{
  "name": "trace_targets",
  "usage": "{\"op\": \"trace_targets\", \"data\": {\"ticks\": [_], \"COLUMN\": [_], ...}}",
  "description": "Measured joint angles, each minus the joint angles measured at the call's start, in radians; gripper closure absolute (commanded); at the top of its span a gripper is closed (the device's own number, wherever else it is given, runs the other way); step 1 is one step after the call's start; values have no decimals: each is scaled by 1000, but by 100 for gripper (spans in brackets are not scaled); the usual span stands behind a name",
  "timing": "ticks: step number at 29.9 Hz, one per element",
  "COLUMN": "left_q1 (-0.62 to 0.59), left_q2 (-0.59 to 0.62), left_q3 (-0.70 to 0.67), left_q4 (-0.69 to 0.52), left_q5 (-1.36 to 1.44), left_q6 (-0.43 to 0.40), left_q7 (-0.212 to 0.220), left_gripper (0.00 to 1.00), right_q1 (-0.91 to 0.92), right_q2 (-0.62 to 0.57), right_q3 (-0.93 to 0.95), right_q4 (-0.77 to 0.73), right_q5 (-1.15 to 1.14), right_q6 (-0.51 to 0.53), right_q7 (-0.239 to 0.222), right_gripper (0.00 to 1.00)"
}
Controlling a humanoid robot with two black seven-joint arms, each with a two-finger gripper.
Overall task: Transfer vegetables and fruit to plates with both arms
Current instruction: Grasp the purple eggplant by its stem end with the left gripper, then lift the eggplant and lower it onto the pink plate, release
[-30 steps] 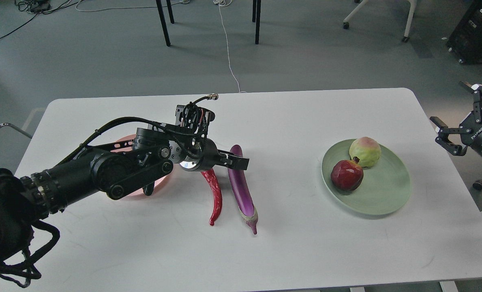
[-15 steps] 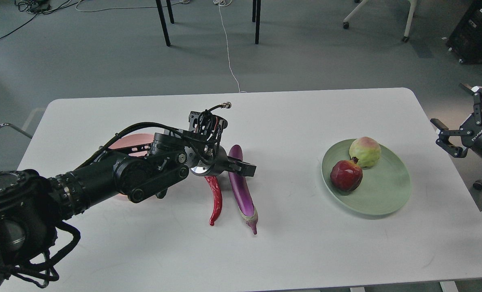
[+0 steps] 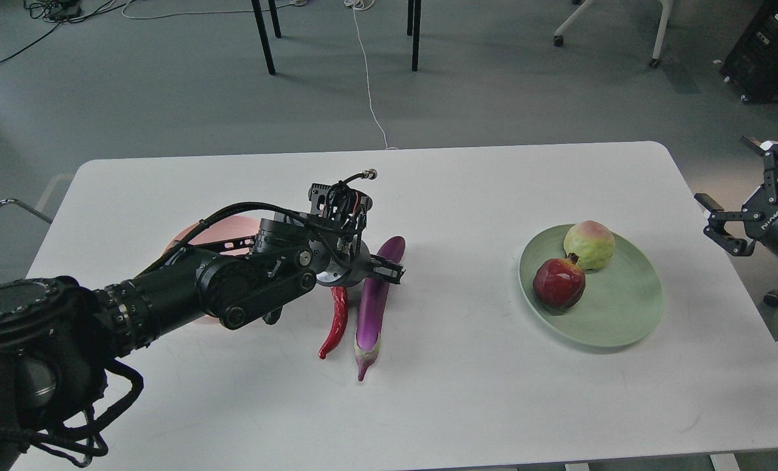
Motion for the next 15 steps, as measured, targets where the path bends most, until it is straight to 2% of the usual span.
{"op": "trace_targets", "data": {"ticks": [4, 7, 11, 15], "left_q1": [-11, -27, -70, -121], "left_q2": [-22, -23, 6, 110], "left_q3": [-3, -4, -4, -1], "left_q4": [0, -9, -33, -66], "left_q5": [-134, -231, -317, -333], "left_q6": [0, 0, 0, 0], "left_q7": [75, 108, 115, 95], "left_gripper": [80, 80, 80, 80], "right_q1": [0, 0, 0, 0], "right_q2": [0, 0, 0, -1], "right_q3": [0, 0, -1, -2], "right_q4": [-1, -1, -1, -2], "right_q5": [-1, -2, -2, -3], "right_q6": [0, 0, 0, 0], "right_q7": [0, 0, 0, 0], "right_gripper": [1, 1, 1, 1]}}
